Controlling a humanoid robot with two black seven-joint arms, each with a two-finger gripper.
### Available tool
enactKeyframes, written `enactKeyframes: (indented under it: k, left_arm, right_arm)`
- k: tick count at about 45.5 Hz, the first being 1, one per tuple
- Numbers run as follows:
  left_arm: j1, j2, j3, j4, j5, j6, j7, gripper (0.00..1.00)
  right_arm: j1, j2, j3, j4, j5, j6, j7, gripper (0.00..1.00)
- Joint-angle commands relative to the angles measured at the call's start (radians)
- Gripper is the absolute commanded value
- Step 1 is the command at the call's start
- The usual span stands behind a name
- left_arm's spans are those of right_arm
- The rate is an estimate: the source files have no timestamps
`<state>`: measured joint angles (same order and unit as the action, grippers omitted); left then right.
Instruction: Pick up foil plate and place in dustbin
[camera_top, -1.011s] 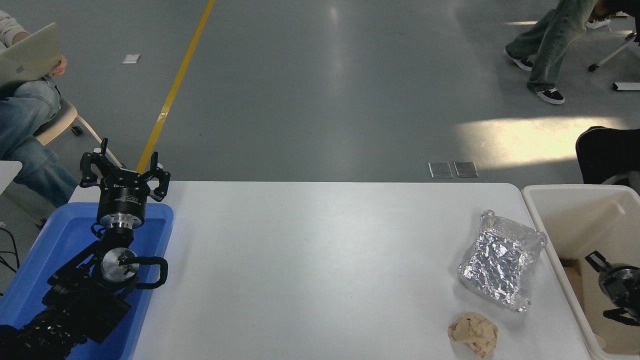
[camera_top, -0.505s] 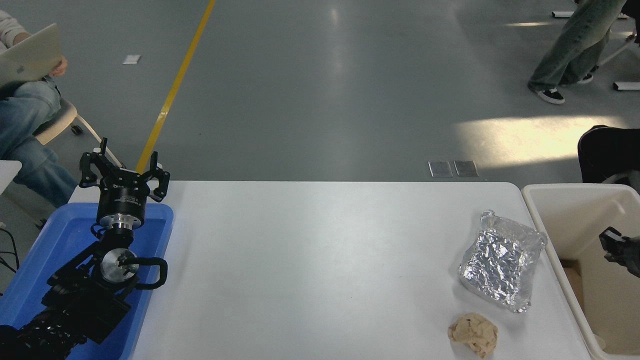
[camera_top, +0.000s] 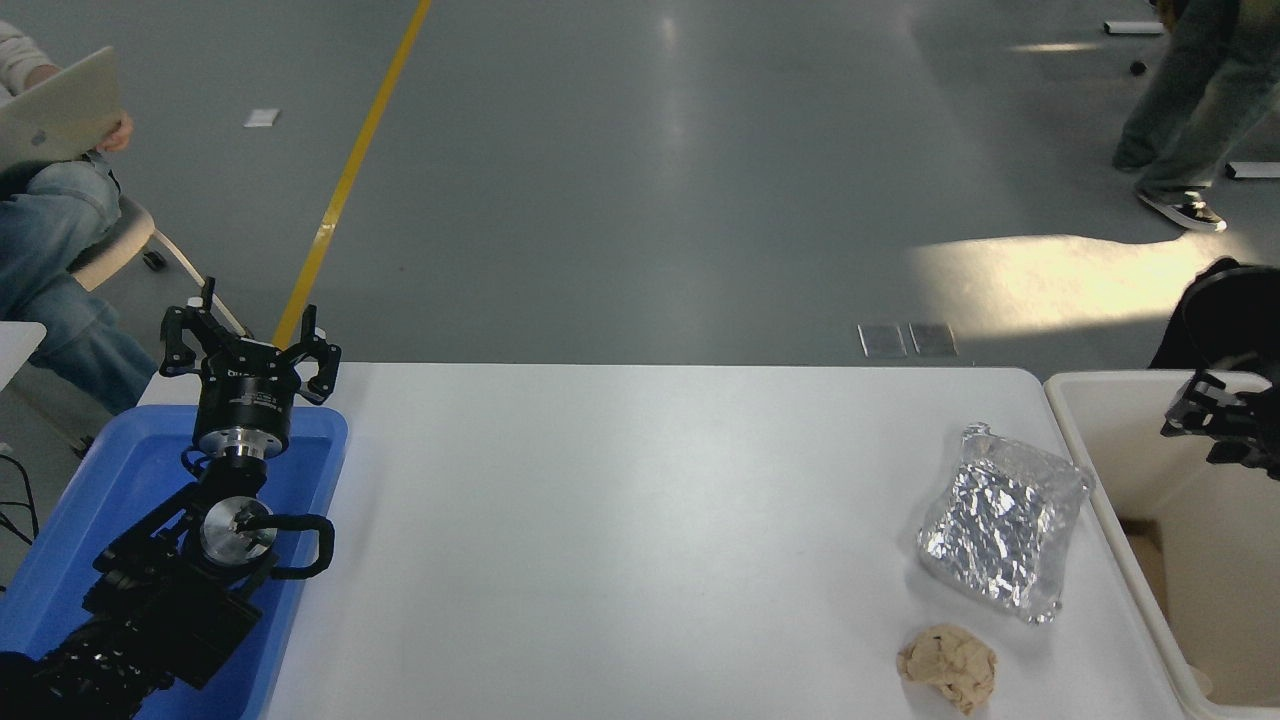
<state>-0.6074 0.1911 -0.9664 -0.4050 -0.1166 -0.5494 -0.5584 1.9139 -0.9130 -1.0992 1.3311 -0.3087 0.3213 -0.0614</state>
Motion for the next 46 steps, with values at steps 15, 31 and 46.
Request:
enactKeyframes:
  k: [15,31,46]
  left_arm:
    - [0.0,0.001,0.0,0.0,-0.002,0.002,0.0,0.99]
    - [0.0,-0.001,0.0,0.0,-0.003,0.002,-0.001,0.99]
    - [0.0,-0.001,-0.002,0.0,-0.003,0.002,-0.001,0.99]
  right_arm:
    - [0.746,0.155,-0.192,0.208,0.075,0.369,0.008,1.0]
    - [0.964,0.319,-0.234,0.235,0.273,0.464,0.008,1.0]
    - [0.973,0.344,-0.245,0.247,0.27,0.464,0.0,1.0]
